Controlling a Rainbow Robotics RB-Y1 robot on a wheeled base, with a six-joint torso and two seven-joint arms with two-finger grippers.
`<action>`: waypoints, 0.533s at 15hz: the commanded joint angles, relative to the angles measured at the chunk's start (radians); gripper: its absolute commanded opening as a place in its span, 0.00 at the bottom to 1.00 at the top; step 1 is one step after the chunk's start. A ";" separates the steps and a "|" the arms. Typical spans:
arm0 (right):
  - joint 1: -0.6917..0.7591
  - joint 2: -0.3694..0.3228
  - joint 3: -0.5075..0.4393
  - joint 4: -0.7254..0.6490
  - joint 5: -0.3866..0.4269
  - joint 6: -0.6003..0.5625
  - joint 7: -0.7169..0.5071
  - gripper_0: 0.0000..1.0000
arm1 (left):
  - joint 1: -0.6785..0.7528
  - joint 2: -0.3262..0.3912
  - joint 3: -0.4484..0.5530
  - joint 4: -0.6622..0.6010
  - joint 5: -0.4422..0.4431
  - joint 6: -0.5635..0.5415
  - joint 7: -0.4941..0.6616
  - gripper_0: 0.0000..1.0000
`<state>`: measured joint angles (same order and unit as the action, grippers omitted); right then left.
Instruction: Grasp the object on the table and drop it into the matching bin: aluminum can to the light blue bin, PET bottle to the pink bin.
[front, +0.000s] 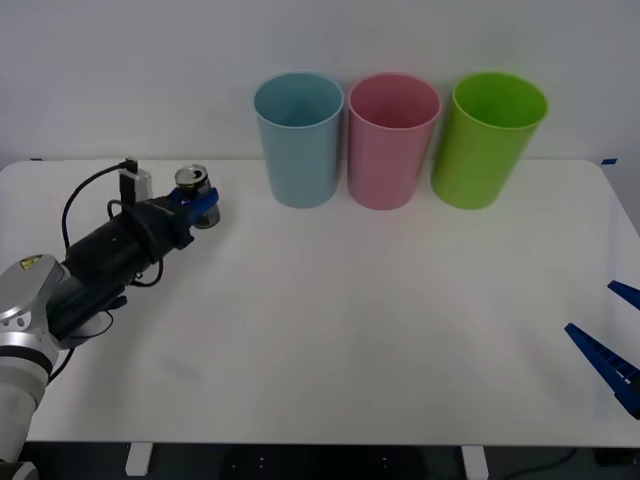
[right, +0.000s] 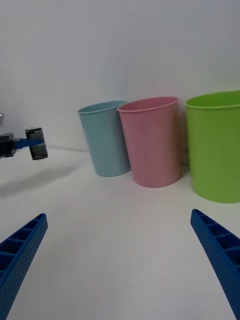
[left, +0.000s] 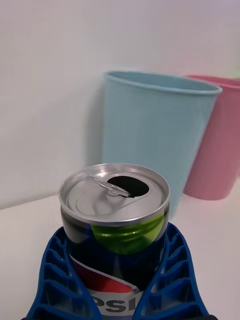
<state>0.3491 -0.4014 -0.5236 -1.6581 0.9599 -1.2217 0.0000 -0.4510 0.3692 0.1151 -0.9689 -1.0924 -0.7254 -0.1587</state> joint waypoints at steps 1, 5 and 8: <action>0.000 0.000 0.000 0.000 0.000 0.000 0.000 1.00 | 0.002 0.013 0.005 -0.047 0.051 -0.022 0.027 0.00; 0.000 0.000 0.000 0.000 0.000 0.000 0.000 1.00 | 0.005 0.014 0.037 -0.143 0.057 -0.048 0.149 0.00; 0.000 0.000 0.000 0.000 0.000 0.000 0.000 1.00 | 0.003 0.014 0.058 -0.231 0.055 -0.046 0.257 0.00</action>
<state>0.3491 -0.4014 -0.5236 -1.6581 0.9599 -1.2217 0.0000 -0.4477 0.3836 0.1683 -1.1800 -1.0355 -0.7730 0.0717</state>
